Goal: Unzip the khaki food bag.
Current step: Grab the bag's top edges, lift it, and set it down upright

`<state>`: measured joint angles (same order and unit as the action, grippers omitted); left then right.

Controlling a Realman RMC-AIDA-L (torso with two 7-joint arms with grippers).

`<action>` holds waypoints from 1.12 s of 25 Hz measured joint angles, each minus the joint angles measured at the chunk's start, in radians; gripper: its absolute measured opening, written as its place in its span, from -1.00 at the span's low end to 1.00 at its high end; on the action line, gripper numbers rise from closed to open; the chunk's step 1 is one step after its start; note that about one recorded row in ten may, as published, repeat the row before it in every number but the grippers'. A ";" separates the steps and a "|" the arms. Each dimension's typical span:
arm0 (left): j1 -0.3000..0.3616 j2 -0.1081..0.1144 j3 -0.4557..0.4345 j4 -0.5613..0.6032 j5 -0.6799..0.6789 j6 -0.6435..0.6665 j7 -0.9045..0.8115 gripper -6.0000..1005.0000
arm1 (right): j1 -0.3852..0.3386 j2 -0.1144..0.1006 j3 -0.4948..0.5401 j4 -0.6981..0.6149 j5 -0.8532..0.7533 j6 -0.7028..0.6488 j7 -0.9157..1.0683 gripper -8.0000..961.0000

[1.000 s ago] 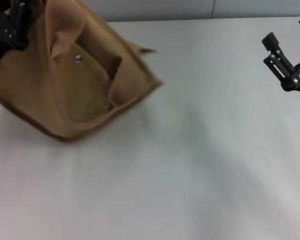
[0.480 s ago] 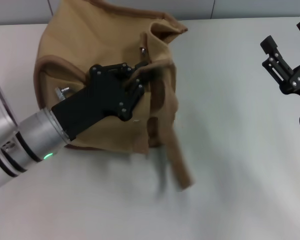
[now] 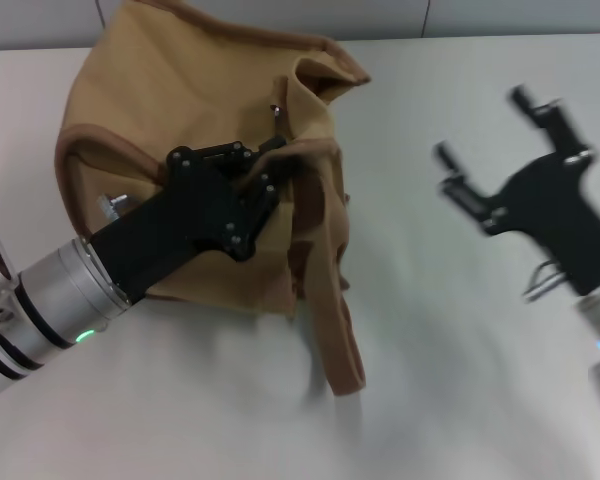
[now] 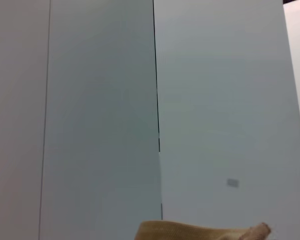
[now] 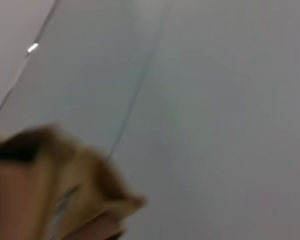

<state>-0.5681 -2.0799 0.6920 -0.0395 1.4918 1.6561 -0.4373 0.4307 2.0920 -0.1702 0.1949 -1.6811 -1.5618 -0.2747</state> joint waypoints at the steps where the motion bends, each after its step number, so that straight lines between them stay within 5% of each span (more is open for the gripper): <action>1: -0.004 0.000 0.001 -0.007 0.000 0.002 0.001 -0.81 | 0.010 0.000 0.000 0.030 -0.007 0.029 -0.058 0.61; 6: -0.013 0.000 0.002 -0.023 0.007 0.004 0.005 -0.81 | 0.052 0.000 0.010 0.146 -0.036 0.139 -0.243 0.60; 28: -0.017 0.000 0.003 -0.051 0.012 0.009 0.006 -0.81 | 0.125 0.000 0.052 0.217 -0.171 0.201 -0.143 0.59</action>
<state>-0.5854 -2.0800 0.6947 -0.0901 1.5040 1.6649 -0.4309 0.5553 2.0924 -0.1183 0.4122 -1.8522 -1.3606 -0.4178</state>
